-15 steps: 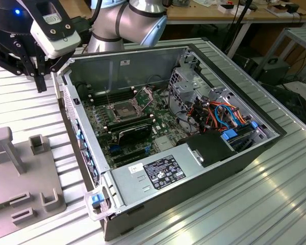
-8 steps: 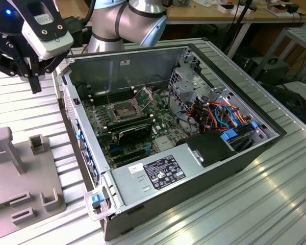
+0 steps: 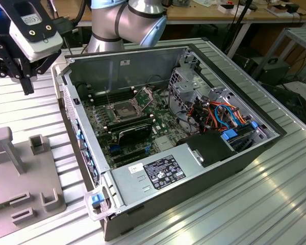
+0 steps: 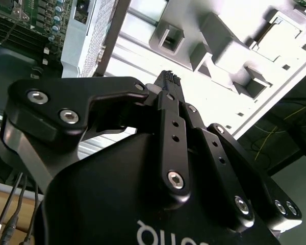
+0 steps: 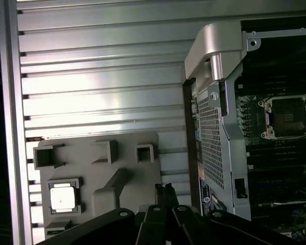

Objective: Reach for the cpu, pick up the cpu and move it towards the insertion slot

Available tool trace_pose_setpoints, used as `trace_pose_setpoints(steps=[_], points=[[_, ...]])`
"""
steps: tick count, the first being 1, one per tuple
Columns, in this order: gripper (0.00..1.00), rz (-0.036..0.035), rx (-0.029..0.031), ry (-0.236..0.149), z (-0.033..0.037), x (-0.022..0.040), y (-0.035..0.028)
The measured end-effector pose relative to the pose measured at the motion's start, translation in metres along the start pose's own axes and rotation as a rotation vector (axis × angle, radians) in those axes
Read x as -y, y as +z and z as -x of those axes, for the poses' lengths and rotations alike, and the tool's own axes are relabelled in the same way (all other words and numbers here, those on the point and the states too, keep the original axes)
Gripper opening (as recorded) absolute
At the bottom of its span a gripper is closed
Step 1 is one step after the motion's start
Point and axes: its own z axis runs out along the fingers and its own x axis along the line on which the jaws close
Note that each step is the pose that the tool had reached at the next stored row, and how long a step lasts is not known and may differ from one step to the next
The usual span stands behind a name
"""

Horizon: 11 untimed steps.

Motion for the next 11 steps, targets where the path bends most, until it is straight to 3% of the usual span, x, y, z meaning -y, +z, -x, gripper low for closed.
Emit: trace_pose_setpoints(steps=[11], points=[[0.11,-0.0001,-0.0009,0.000,-0.0121,0.0009,0.0001]])
